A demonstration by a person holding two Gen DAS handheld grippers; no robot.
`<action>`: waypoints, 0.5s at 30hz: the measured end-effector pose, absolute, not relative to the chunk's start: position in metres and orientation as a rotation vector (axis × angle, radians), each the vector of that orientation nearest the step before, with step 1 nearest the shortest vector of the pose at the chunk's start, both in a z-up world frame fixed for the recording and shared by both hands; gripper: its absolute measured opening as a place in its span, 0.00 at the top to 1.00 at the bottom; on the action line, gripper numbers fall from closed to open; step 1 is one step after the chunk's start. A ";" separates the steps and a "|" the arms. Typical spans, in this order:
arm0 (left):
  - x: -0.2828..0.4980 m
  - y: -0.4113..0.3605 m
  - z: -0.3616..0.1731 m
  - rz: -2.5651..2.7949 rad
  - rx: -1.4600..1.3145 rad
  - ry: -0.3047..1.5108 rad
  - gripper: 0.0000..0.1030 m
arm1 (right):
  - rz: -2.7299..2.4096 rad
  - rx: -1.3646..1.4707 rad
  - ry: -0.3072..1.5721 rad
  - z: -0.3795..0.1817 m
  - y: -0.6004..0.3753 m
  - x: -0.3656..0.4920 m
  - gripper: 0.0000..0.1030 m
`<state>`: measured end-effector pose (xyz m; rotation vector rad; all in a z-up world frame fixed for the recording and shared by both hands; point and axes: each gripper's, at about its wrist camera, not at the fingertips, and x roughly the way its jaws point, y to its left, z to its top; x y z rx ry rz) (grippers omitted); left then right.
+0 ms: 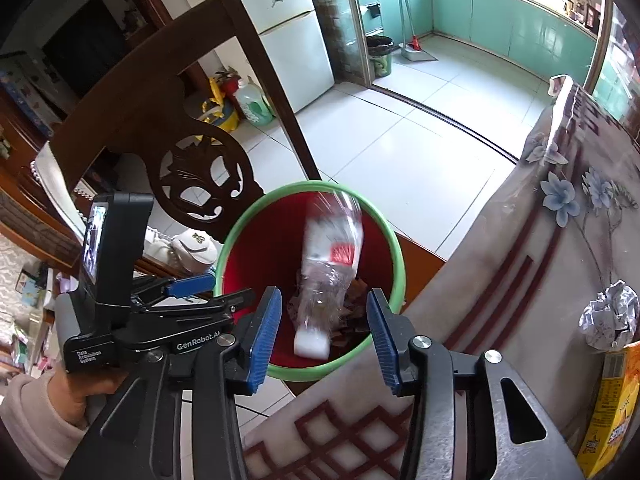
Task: Collect trash
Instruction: 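Open both tools to drop the pack and bottle into the bucket, then move both open tools back over the table toward the remaining trash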
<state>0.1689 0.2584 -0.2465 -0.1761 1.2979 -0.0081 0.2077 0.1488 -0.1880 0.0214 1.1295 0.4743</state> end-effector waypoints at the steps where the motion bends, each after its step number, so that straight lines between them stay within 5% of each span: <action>1: 0.168 0.259 -0.246 -0.006 -0.178 1.297 0.50 | 0.476 0.021 1.127 -0.187 0.150 0.207 0.59; 15: 0.155 0.244 -0.224 -0.023 -0.122 1.238 0.47 | 0.449 0.041 1.074 -0.162 0.118 0.183 0.58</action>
